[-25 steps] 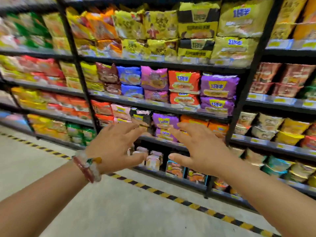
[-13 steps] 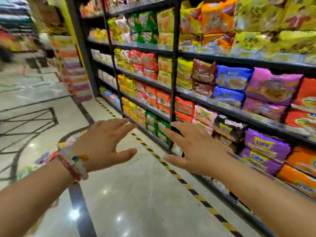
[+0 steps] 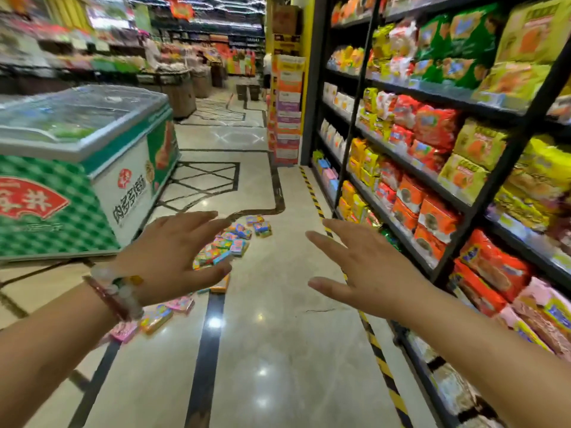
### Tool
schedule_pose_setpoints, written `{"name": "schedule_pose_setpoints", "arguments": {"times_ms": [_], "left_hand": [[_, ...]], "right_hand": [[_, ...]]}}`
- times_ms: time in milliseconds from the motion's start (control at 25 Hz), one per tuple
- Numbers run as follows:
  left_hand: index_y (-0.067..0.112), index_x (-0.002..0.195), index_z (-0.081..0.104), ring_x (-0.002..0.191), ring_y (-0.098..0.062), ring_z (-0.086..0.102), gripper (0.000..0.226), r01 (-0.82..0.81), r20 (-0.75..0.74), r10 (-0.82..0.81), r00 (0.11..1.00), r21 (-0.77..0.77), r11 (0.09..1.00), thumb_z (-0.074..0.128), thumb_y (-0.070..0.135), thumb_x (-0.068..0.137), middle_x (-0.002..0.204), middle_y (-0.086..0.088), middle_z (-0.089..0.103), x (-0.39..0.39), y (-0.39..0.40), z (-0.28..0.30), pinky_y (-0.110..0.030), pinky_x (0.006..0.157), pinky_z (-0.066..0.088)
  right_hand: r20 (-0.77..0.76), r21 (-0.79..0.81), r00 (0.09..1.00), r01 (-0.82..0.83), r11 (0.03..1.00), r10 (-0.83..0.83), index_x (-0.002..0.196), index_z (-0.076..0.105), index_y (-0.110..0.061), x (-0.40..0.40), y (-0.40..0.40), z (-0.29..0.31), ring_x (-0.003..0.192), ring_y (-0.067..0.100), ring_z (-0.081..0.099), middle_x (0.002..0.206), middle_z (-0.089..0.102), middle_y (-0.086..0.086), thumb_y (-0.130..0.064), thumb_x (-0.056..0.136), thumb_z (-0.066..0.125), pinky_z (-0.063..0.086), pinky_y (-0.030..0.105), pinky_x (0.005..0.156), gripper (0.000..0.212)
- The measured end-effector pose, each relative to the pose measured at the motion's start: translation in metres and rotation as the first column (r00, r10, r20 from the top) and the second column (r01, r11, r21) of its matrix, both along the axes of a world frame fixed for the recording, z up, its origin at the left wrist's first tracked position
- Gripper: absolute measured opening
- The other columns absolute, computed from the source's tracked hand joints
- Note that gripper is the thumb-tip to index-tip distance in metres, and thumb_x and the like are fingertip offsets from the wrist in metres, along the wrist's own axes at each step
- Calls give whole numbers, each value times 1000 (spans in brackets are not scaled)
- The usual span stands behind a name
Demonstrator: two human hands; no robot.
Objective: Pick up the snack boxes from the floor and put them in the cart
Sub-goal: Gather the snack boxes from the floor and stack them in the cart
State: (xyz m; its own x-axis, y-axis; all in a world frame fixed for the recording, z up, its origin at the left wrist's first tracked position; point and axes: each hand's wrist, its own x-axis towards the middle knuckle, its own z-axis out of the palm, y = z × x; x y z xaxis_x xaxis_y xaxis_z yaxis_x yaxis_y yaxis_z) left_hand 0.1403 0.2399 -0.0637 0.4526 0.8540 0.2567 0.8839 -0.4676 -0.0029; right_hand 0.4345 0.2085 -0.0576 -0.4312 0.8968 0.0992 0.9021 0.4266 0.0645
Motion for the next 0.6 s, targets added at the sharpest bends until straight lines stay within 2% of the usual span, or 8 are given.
{"name": "schedule_pose_setpoints", "arguments": {"times_ms": [120, 240, 320, 400, 480, 600], "left_hand": [[23, 137, 50, 123, -28, 52, 91, -125, 2, 125, 992, -17, 992, 20, 83, 75, 138, -7, 52, -29, 16, -11, -46, 98, 39], [25, 139, 46, 127, -26, 47, 95, -226, -3, 226, 974, -22, 974, 19, 85, 71, 143, -3, 47, -58, 37, -18, -44, 101, 36], [29, 144, 37, 134, -21, 38, 97, -300, -9, 300, 954, -78, 951, 18, 83, 65, 149, 2, 37, -82, 59, -21, -39, 106, 29], [31, 145, 34, 136, -19, 35, 105, -322, -16, 322, 947, -97, 942, 12, 89, 60, 151, 3, 34, -107, 90, -27, -37, 108, 26], [31, 146, 32, 137, -20, 34, 114, -325, -17, 325, 946, -83, 942, -3, 93, 58, 151, 3, 34, -135, 128, -34, -39, 108, 25], [34, 148, 21, 140, -16, 24, 115, -315, -37, 313, 949, -90, 945, -6, 93, 53, 155, 7, 23, -172, 193, -36, -37, 111, 18]], "right_hand": [[5, -9, 996, -91, 996, 91, 151, 2, -40, -20, 53, -11, 144, 18, 6, 160, 6, -3, -86, 59, -17, 5, 32, 115, 104], [-41, -12, 985, -166, 986, 166, 150, -2, -42, -48, 106, -21, 144, 14, 4, 159, 6, -5, -85, 60, -14, 3, 28, 114, 100], [-58, -17, 979, -195, 981, 194, 149, -3, -43, -71, 146, -27, 144, 13, 3, 160, 4, -6, -84, 59, -12, 4, 27, 113, 99], [-67, -9, 973, -224, 975, 223, 149, -3, -44, -96, 186, -35, 144, 14, 3, 160, 3, -7, -87, 54, -19, 5, 28, 114, 105], [-84, 8, 968, -238, 971, 238, 149, 0, -44, -124, 228, -46, 144, 15, 5, 160, 5, -6, -86, 52, -27, 6, 28, 114, 109], [-141, 12, 965, -222, 975, 222, 150, 8, -41, -168, 290, -55, 144, 19, 12, 159, 13, -2, -87, 58, -22, 9, 30, 114, 106]]}}
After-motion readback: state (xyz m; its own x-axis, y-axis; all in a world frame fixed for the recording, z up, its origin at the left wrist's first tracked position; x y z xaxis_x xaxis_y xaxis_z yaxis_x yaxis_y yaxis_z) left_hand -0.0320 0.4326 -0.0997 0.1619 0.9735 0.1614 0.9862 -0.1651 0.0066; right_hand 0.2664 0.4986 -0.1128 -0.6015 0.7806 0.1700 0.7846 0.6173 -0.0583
